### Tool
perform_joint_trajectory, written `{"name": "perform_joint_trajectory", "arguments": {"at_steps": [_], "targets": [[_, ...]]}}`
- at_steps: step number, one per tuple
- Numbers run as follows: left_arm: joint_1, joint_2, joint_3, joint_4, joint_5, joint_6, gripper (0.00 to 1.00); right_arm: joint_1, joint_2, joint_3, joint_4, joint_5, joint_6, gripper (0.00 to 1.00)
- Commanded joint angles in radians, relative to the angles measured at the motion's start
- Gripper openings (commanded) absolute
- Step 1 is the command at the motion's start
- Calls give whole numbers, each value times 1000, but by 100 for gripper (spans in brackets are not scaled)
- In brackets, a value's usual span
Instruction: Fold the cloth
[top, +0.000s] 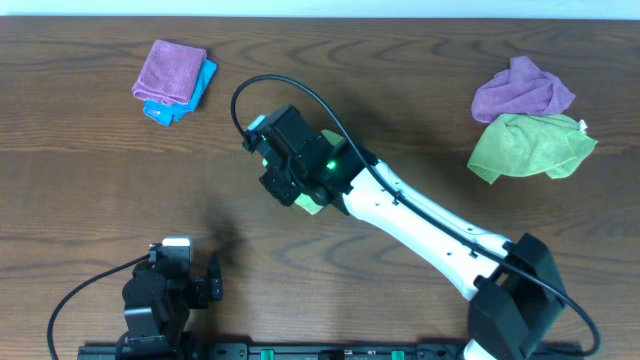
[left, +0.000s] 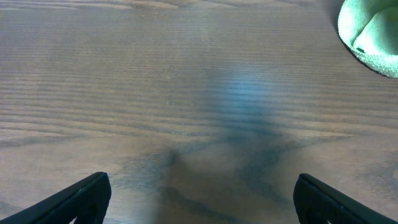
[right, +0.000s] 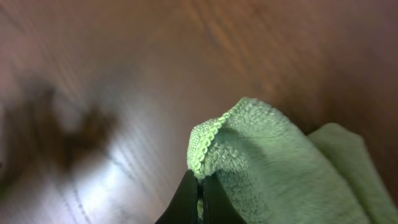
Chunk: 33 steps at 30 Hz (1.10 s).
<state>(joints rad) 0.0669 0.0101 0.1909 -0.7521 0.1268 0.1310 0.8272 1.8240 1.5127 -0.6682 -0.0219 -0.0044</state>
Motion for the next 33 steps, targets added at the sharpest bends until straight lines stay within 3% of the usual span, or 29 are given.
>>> {"name": "perform_joint_trajectory", "arguments": {"at_steps": [1, 11, 18, 26, 31, 33], "targets": [[-5, -6, -4, -8, -7, 3, 95, -24, -10, 55, -5, 131, 34, 1], [-5, -6, -4, -8, -6, 3, 95, -166, -12, 148, -88, 425, 60, 1], [-5, -6, -4, -8, -6, 3, 95, -353, -12, 145, -216, 417, 124, 1], [-5, -6, -4, -7, -3, 2, 95, -566, -11, 43, -303, 253, 124, 1], [-5, -6, -4, -7, 5, -5, 95, -647, -11, -93, -321, 234, 124, 8], [-5, -6, -4, -5, 6, -10, 95, -671, -11, -151, -318, 235, 125, 22]]}}
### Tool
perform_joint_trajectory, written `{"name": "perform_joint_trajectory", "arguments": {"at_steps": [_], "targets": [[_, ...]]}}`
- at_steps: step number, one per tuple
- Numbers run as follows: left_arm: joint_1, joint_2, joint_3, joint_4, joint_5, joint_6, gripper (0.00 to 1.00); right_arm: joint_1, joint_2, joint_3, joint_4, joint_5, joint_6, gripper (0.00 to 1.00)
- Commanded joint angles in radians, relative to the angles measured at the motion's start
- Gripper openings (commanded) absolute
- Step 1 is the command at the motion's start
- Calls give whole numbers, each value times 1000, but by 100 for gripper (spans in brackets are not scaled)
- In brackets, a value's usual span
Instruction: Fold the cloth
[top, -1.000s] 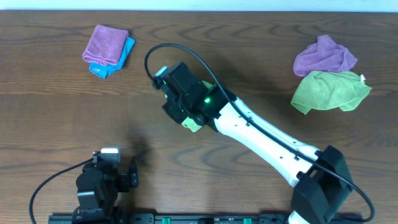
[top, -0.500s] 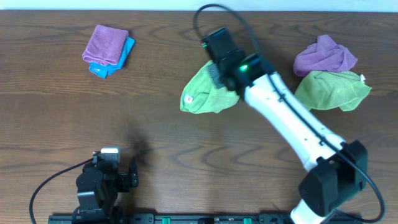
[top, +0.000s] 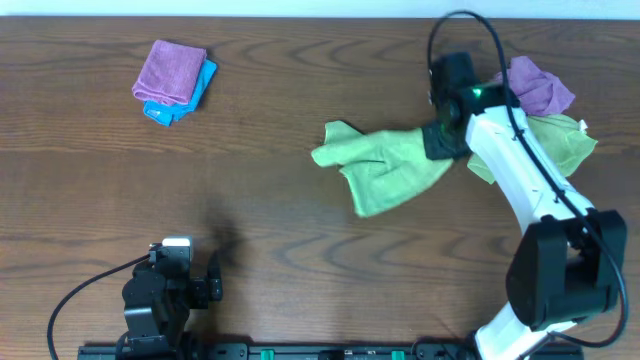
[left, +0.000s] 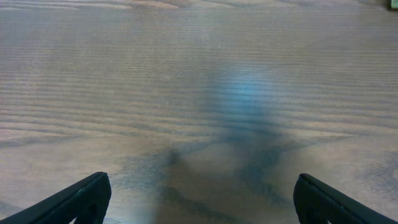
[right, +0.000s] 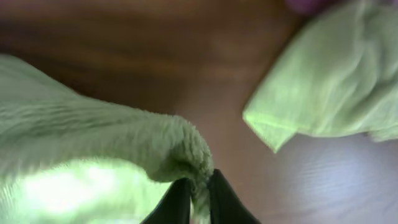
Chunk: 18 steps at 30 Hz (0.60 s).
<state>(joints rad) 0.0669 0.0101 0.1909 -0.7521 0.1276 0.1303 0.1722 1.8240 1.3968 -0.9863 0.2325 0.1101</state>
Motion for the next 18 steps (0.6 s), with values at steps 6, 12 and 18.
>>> {"name": "perform_joint_trajectory", "arguments": {"at_steps": [6, 12, 18], "targets": [[-5, -6, -4, 6, 84, -23, 95, -71, -11, -129, 11, 21, 139, 38], [-5, -6, -4, 86, 188, -137, 95, -63, -23, -128, 10, -169, -77, 43], [-5, -6, -3, 136, 188, -195, 95, 58, -128, -127, 62, -319, -253, 46]]}}
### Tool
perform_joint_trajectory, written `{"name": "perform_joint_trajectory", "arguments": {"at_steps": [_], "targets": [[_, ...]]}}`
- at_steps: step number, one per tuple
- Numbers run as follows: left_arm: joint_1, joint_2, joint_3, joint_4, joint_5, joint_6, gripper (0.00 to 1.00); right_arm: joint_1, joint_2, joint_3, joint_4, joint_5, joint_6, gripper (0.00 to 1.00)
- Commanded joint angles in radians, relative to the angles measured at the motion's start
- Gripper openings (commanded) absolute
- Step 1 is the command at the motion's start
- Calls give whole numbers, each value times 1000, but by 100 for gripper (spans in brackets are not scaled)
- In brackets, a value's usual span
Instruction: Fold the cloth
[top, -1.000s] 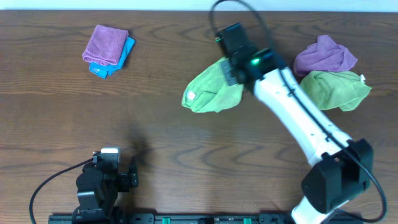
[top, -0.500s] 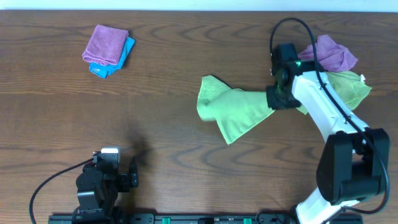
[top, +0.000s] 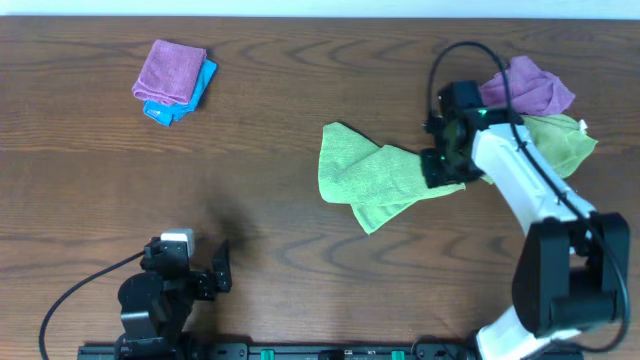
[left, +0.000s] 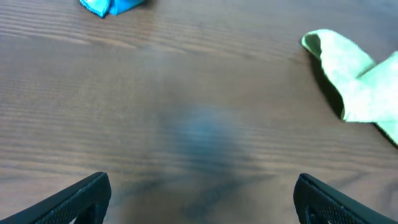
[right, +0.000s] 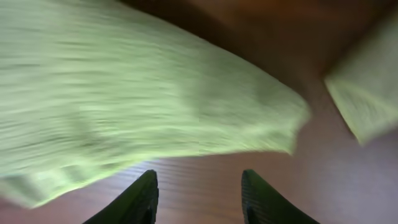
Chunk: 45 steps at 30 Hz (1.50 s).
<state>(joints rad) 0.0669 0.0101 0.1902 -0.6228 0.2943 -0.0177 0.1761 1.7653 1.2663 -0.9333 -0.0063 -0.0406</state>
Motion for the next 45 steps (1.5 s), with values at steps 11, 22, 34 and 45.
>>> {"name": "perform_joint_trajectory", "arguments": {"at_steps": [11, 22, 34, 45], "targets": [[-5, -5, -2, -7, 62, -95, 95, 359, -63, 3, 155, -27, -148, 56], [-5, -5, -2, -7, 62, -109, 95, 429, 70, 3, 205, -1, -159, 64], [-5, -5, -2, -7, 65, -165, 95, 467, 156, 3, 260, 8, -159, 66], [-5, -6, -2, -7, 65, -171, 95, 483, 124, 81, 266, 110, -128, 1]]}}
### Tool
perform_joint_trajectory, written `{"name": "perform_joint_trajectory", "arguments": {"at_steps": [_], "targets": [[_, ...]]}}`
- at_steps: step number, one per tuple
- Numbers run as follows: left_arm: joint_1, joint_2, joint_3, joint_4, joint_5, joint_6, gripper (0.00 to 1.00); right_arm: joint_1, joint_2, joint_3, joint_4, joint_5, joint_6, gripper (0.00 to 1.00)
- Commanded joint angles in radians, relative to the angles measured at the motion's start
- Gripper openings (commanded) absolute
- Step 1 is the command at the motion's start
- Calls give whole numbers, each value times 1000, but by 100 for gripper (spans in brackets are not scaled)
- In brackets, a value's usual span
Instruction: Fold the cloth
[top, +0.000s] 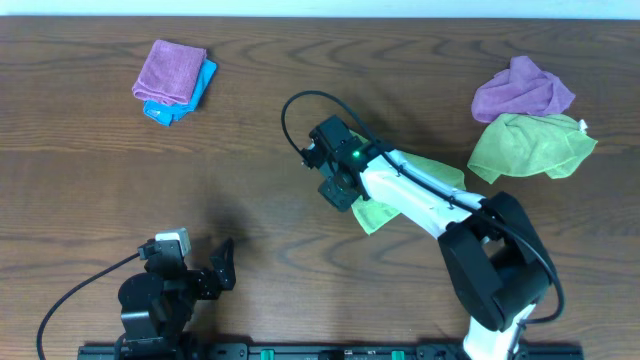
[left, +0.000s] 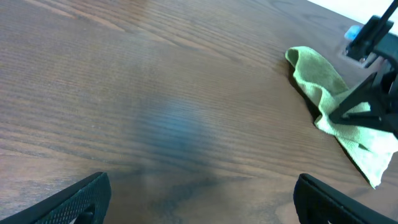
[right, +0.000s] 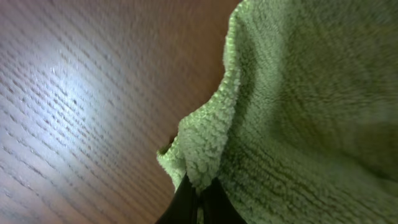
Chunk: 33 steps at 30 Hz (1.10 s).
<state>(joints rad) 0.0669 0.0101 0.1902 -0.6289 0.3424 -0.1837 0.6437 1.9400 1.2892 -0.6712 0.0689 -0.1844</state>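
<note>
A light green cloth lies rumpled at the table's middle, mostly under my right arm; it also shows as the cloth in the left wrist view. My right gripper is at the cloth's left end. In the right wrist view the gripper is shut on a bunched edge of the cloth, just above the wood. My left gripper stands open over bare table near the front left, well short of the cloth, with nothing between its fingers.
A folded purple cloth lies on a blue one at the back left. A crumpled purple cloth and another crumpled green cloth sit at the back right. The table's front edge runs just behind the left arm.
My right gripper was open at the cloth's right end; now it is at the left end, shut on the edge there. The cloth is more bunched. The left wrist view has shifted toward the cloth.
My right gripper first held the green cloth bunched at mid-table. Then it held one end near the right-hand pile, the cloth stretched leftward. Then it was open and the cloth lay spread. Now it grips the cloth's left edge.
</note>
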Motion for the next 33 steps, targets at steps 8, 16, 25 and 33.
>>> {"name": "perform_joint_trajectory", "arguments": {"at_steps": [8, 16, 25, 33], "targets": [[-5, -5, -2, -2, 18, -5, 95, -6, -123, 169, 52, 315, 34, 1], [-5, -5, -2, -2, 19, -27, 95, -161, -122, 169, 107, 346, 34, 1], [-5, -6, -2, -2, 143, -27, 95, -465, -56, 169, 253, 346, 82, 43], [-5, -6, -2, 6, 149, -107, 95, -507, -115, 169, 145, 265, 209, 49]]}}
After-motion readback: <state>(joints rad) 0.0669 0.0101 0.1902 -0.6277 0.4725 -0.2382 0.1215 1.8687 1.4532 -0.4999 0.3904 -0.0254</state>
